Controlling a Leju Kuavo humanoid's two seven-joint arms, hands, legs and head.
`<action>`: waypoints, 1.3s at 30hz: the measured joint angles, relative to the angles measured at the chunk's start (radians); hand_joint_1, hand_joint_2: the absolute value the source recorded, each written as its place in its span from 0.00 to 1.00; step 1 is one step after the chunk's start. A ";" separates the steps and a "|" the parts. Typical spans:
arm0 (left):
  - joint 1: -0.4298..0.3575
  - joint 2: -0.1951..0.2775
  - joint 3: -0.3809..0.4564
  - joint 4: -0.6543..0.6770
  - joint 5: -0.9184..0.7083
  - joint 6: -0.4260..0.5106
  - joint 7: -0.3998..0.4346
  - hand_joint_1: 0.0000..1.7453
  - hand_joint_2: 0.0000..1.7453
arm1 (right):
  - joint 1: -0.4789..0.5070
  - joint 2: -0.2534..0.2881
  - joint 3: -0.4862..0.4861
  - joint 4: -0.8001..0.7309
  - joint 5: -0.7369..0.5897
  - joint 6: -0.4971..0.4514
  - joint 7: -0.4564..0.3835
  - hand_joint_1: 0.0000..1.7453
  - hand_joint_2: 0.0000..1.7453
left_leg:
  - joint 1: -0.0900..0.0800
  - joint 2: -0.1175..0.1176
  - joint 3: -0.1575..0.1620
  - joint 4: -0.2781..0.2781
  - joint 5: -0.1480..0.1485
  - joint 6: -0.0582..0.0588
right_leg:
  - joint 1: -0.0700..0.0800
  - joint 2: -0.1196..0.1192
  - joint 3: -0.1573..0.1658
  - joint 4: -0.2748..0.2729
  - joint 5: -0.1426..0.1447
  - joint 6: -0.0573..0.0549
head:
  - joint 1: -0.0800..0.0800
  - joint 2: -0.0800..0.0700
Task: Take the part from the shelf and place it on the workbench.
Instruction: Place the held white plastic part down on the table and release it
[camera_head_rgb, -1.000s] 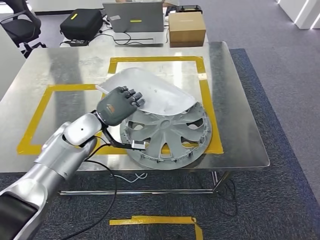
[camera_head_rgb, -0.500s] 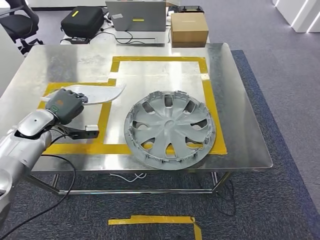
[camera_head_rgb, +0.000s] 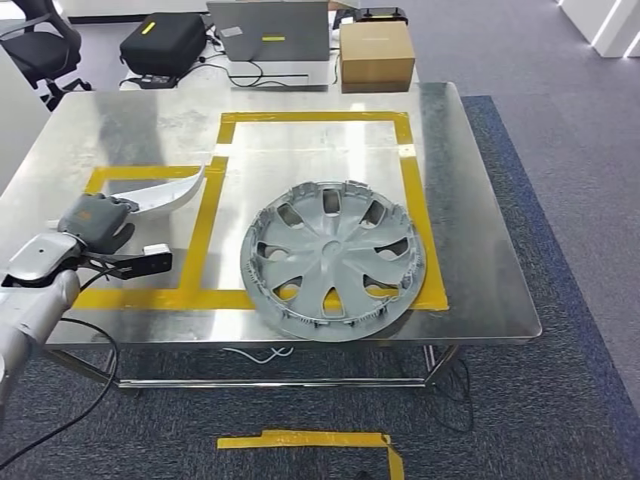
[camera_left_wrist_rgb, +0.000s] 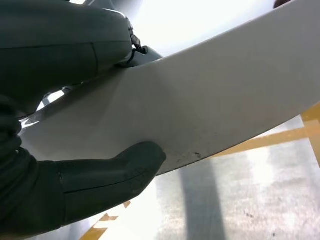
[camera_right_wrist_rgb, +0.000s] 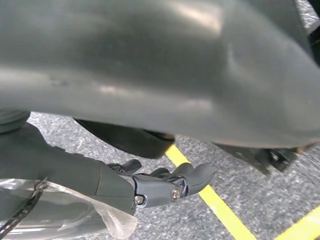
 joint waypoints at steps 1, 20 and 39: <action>0.001 0.003 0.003 0.001 0.000 0.000 0.000 1.00 1.00 | -0.001 0.000 -0.001 0.000 0.000 0.000 0.000 0.00 0.00 | 0.002 0.000 -0.021 0.048 -0.028 -0.006 | -0.001 -0.001 0.002 -0.002 0.000 -0.004 | -0.001 0.000; 0.031 -0.008 0.053 0.008 0.011 0.139 -0.015 0.00 0.00 | 0.001 0.000 -0.008 0.000 0.016 -0.006 0.006 0.00 0.00 | 0.008 0.001 0.019 -0.037 0.028 0.035 | 0.002 -0.002 -0.146 0.298 -0.137 0.036 | 0.008 0.000; 0.040 -0.005 0.064 0.006 0.006 0.165 -0.040 0.00 0.00 | 0.000 0.001 -0.012 0.000 0.024 -0.005 0.010 0.00 0.00 | 0.009 0.000 0.079 0.036 -0.074 -0.013 | 0.004 -0.006 -0.059 -0.004 0.071 -0.002 | -0.001 0.000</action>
